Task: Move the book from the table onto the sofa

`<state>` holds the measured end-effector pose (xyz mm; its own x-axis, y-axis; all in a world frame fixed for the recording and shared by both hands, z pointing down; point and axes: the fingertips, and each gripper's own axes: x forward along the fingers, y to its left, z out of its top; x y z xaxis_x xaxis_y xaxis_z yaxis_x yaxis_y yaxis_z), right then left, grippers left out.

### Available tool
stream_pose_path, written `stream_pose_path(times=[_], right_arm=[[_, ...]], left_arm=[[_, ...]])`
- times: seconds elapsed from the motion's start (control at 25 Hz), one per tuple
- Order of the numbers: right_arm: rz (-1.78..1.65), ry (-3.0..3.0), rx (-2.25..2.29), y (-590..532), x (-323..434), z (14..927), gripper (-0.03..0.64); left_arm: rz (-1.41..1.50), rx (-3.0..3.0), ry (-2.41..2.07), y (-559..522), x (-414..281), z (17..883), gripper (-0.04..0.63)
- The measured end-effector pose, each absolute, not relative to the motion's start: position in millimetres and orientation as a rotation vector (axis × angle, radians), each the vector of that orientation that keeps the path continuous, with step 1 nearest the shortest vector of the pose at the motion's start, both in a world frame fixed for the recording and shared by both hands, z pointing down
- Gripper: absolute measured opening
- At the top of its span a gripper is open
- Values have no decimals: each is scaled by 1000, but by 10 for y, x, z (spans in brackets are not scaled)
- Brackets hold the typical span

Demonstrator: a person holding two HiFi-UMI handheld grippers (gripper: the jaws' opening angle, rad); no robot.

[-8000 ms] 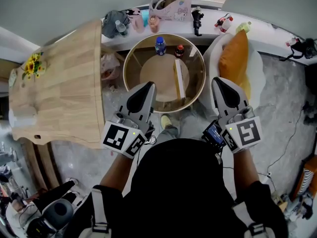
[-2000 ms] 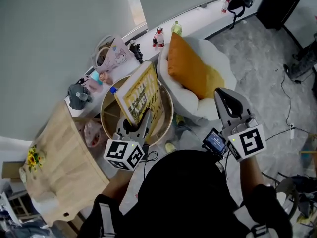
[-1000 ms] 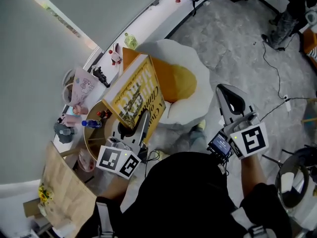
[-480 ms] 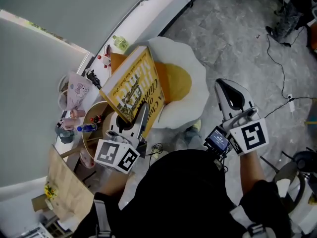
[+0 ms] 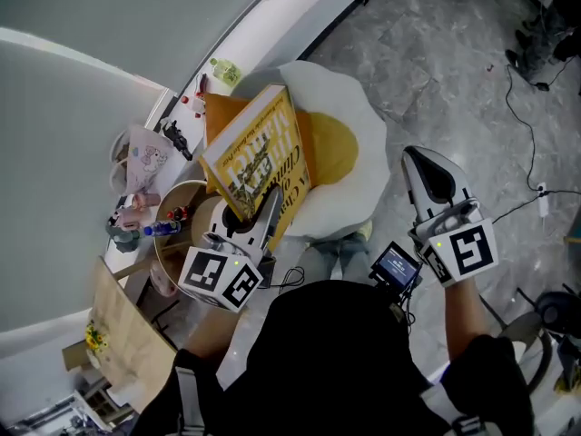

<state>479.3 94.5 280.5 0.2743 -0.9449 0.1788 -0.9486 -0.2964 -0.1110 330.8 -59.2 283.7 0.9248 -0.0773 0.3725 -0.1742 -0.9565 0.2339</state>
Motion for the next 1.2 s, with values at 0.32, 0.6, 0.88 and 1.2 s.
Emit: stream_pose_path(times=[0.32, 0.6, 0.88, 1.2], right_arm=[[437, -1815, 2505, 709, 4890, 3319, 12], [524, -1816, 2454, 315, 4945, 3960, 12], [631, -1792, 2432, 83, 4878, 4857, 12], [709, -1779, 2415, -126, 4828, 5924, 12]], left_arm=[[744, 2734, -200, -1037, 3531, 3811, 152], [861, 2601, -168, -1277, 3609, 4677, 152], [969, 2508, -156, -1441, 3593, 5774, 152], [1036, 2408, -148, -1532, 3665, 7114, 152]])
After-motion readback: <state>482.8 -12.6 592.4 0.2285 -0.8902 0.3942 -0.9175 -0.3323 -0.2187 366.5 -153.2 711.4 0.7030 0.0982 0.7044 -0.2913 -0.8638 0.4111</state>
